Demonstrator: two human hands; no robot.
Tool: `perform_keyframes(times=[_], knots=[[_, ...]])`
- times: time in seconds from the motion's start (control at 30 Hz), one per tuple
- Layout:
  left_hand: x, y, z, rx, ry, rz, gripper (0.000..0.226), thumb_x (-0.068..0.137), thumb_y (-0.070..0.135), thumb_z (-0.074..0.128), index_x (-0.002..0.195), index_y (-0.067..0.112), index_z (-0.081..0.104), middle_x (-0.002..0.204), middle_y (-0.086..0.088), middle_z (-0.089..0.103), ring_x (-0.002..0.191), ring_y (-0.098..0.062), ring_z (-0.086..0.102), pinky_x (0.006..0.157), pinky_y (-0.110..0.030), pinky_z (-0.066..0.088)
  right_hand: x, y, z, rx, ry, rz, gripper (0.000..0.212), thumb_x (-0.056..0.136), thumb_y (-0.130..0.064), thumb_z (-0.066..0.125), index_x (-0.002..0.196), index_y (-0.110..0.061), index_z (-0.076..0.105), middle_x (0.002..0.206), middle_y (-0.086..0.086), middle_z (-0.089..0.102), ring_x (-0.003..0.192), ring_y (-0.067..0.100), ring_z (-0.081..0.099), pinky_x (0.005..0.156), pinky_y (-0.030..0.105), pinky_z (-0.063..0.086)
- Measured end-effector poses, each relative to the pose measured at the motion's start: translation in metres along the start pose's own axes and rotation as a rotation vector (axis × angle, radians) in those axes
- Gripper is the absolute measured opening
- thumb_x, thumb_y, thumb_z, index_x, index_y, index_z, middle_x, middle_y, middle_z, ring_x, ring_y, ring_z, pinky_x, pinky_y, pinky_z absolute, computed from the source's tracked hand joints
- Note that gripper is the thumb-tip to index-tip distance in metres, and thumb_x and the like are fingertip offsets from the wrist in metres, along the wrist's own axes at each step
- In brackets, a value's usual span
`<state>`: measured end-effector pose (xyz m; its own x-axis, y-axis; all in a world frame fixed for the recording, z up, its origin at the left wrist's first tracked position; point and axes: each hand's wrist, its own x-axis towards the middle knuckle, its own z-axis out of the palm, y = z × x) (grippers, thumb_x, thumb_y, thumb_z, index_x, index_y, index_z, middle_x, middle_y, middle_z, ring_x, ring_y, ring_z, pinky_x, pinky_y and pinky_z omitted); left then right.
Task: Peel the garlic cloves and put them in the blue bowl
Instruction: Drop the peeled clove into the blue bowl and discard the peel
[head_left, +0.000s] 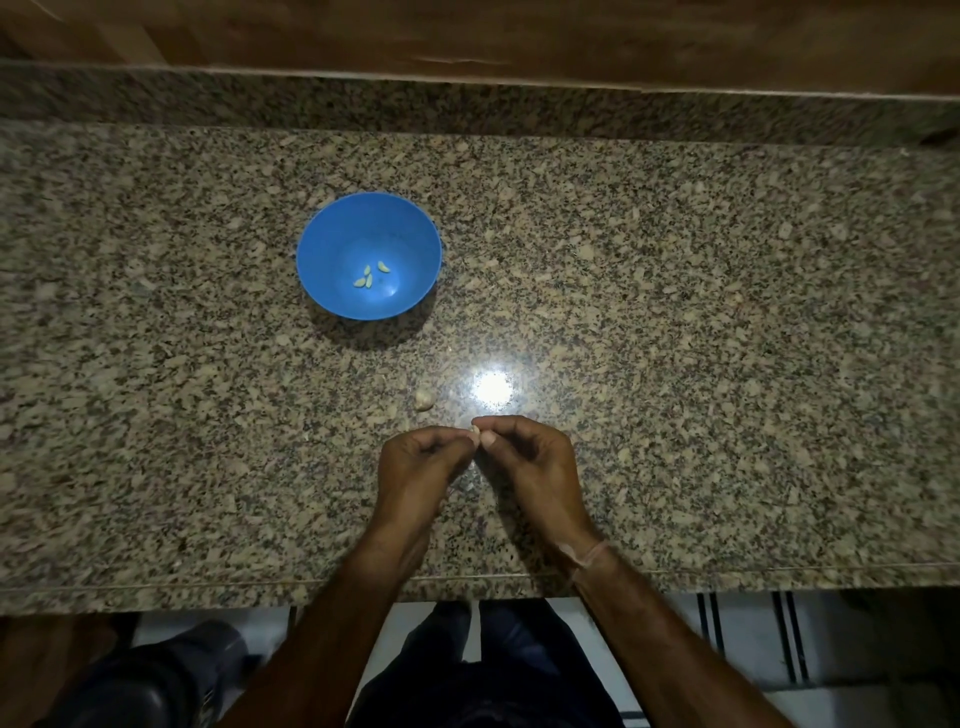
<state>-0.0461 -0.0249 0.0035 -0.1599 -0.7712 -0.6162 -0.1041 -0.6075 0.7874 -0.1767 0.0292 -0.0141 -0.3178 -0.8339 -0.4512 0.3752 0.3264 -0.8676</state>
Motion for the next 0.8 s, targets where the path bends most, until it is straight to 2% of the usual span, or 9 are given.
perform_keyframes(times=[0.1,0.23,0.33,0.43,0.63,0.8], knots=[[-0.0008,0.0005,-0.0022,0.064,0.005,0.048,0.005,0.091,0.012,0.078,0.090,0.012,0.083,0.090,-0.009,0.080,0.095,-0.027,0.077,0.096,-0.053,0.060,0.0002,0.0000,0.0005,-0.002,0.004,0.033,0.015,0.099,-0.003,0.069,0.111,-0.004,0.079,0.112,0.017,0.078,0.112,0.037,0.073,0.098,0.046,0.060],[-0.0024,0.0057,-0.0067,0.487,0.042,0.268,0.005,0.091,0.030,0.078,0.089,0.027,0.082,0.080,0.015,0.078,0.078,-0.002,0.073,0.078,-0.038,0.063,0.0032,-0.0014,0.0003,0.027,0.014,0.127,0.012,0.098,-0.003,0.070,0.107,0.001,0.077,0.115,0.021,0.077,0.103,0.031,0.073,0.093,0.040,0.058],[-0.0013,0.0088,-0.0069,0.657,0.087,0.351,0.008,0.091,0.036,0.075,0.092,0.031,0.081,0.080,0.019,0.075,0.075,0.004,0.069,0.071,-0.035,0.060,0.0042,-0.0047,-0.0004,-0.026,0.000,0.104,0.013,0.099,-0.004,0.070,0.108,0.002,0.077,0.109,0.021,0.077,0.097,0.028,0.073,0.091,0.042,0.059],[0.0004,0.0087,-0.0080,0.579,0.054,0.317,0.011,0.093,0.038,0.074,0.094,0.030,0.082,0.082,0.018,0.077,0.079,0.002,0.071,0.075,-0.036,0.061,0.0063,-0.0057,0.0003,-0.063,0.012,0.065,0.012,0.100,-0.005,0.069,0.106,0.001,0.077,0.106,0.020,0.078,0.100,0.030,0.075,0.092,0.043,0.061],[0.0040,0.0076,-0.0073,0.360,0.056,0.223,0.014,0.092,0.035,0.078,0.083,0.024,0.081,0.078,0.007,0.077,0.078,-0.012,0.074,0.076,-0.043,0.062,0.0048,-0.0067,0.0060,-0.107,-0.002,-0.042,0.011,0.100,-0.004,0.068,0.104,0.002,0.076,0.104,0.018,0.078,0.104,0.034,0.075,0.095,0.043,0.062],[0.0041,0.0078,-0.0035,0.266,0.072,0.199,0.005,0.091,0.025,0.079,0.088,0.023,0.082,0.081,0.004,0.079,0.082,-0.014,0.075,0.082,-0.043,0.063,0.0047,-0.0049,0.0084,-0.164,0.030,-0.095,0.006,0.100,-0.009,0.071,0.105,-0.007,0.074,0.094,0.017,0.075,0.092,0.036,0.072,0.085,0.048,0.061]])
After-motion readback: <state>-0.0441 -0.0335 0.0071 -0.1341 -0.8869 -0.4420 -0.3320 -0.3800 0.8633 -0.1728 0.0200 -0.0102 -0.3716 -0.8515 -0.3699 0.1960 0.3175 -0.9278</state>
